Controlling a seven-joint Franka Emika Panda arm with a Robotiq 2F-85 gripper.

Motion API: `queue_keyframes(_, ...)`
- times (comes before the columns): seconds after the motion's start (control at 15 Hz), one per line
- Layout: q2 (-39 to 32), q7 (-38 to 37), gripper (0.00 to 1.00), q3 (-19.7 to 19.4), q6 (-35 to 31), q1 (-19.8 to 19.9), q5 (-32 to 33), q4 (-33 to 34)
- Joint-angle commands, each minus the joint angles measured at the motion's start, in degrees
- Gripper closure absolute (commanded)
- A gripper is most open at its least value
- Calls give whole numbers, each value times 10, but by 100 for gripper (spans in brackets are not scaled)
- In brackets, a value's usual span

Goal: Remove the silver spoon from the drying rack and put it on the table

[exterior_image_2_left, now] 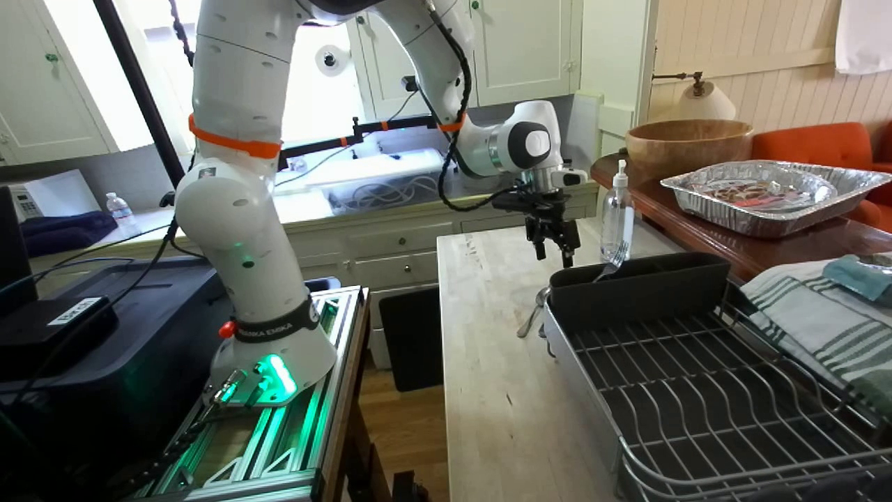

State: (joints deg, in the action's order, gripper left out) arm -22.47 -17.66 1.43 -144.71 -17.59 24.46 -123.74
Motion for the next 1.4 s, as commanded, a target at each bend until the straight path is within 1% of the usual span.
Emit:
queue_keyframes(0.0,54,-34,0,4,28,1,-37,-18)
queue_keyframes(0.2,96,-67,0,3,46,6,-52,-24)
queue_keyframes(0.47,153,-88,0,12,81,24,-79,-36)
queue_keyframes(0.87,238,-54,0,25,166,66,-170,-53)
queue_keyframes(1.07,278,-46,0,24,200,85,-192,-59)
queue_keyframes(1.33,323,-28,0,21,217,107,-214,-73)
